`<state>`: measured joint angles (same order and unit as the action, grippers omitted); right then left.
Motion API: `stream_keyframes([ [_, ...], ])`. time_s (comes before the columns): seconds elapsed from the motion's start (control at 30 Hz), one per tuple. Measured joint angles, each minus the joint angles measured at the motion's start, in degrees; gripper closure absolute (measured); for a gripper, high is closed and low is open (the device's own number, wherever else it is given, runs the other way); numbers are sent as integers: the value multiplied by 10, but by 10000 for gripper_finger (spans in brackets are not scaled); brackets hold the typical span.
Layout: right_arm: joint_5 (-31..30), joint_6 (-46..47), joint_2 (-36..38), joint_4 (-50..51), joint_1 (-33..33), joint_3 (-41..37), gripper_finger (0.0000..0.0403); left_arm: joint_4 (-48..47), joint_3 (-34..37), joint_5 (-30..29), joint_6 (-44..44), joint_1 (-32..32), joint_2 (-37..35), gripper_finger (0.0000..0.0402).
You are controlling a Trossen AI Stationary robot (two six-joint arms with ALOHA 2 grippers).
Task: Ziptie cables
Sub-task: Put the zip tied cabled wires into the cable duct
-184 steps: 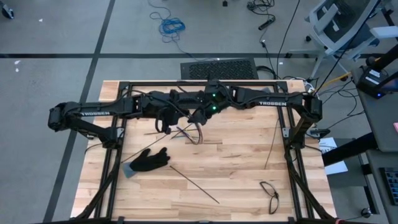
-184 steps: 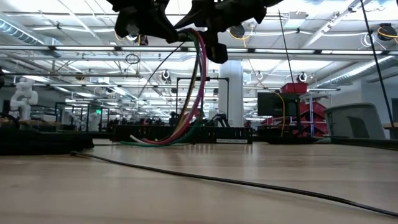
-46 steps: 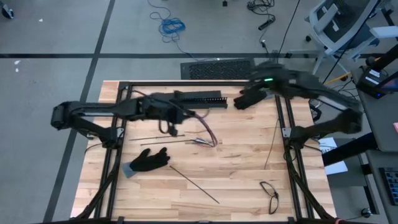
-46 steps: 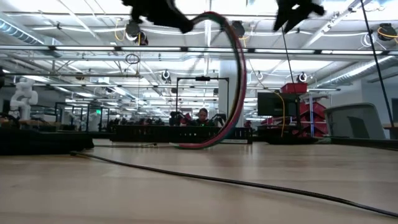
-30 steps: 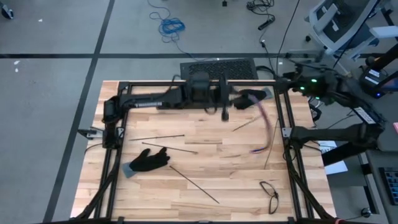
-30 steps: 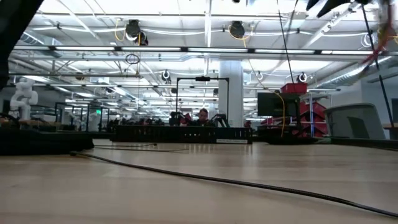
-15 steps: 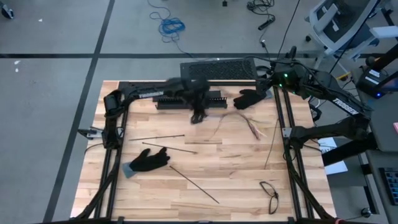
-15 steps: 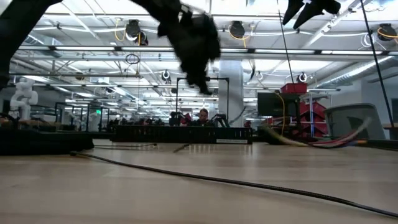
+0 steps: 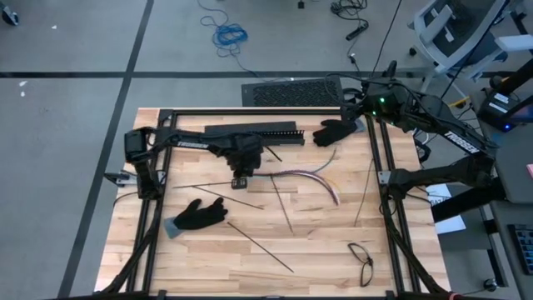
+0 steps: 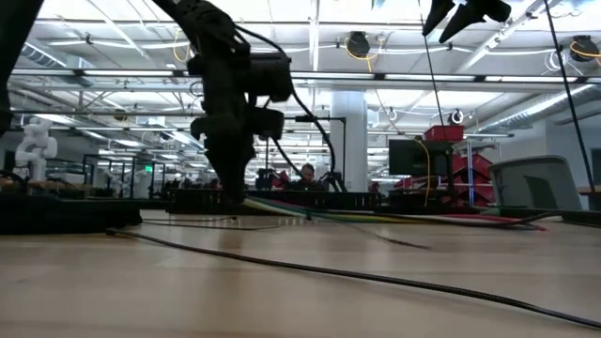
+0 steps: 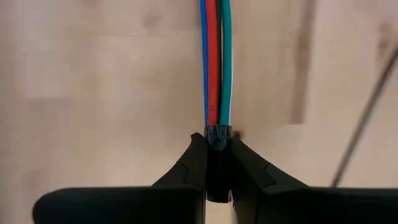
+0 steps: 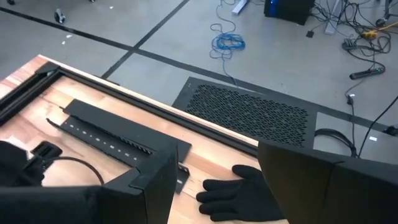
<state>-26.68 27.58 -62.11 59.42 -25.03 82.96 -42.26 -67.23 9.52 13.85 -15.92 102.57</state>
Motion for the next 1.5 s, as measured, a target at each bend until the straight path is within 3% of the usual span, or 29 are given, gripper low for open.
stream_keyframes([
  [0.17, 9, 1, -1, -10, 0, 0, 186, 1, 10, -80, 23, -7, -34, 357],
  [0.43, 31, -3, -2, -6, 0, 0, 186, -6, 5, -83, 46, -8, -44, 208],
  [0.6, 31, -25, -2, -2, 0, 0, 186, -73, -16, -96, 48, 0, -48, 153],
  [0.8, 30, -59, -3, -7, 0, 0, 186, -82, -23, -186, 56, -23, -152, 142],
  [1.03, 30, -62, -3, -10, 0, 0, 186, -88, 44, -159, 128, -112, -279, 141],
  [1.17, 30, -54, -3, -10, 0, 0, 186, -97, 80, -157, 208, -140, -283, 141],
  [1.5, 31, -11, -3, -14, 0, 0, 186, -78, 96, -114, 275, -187, -221, 141],
])
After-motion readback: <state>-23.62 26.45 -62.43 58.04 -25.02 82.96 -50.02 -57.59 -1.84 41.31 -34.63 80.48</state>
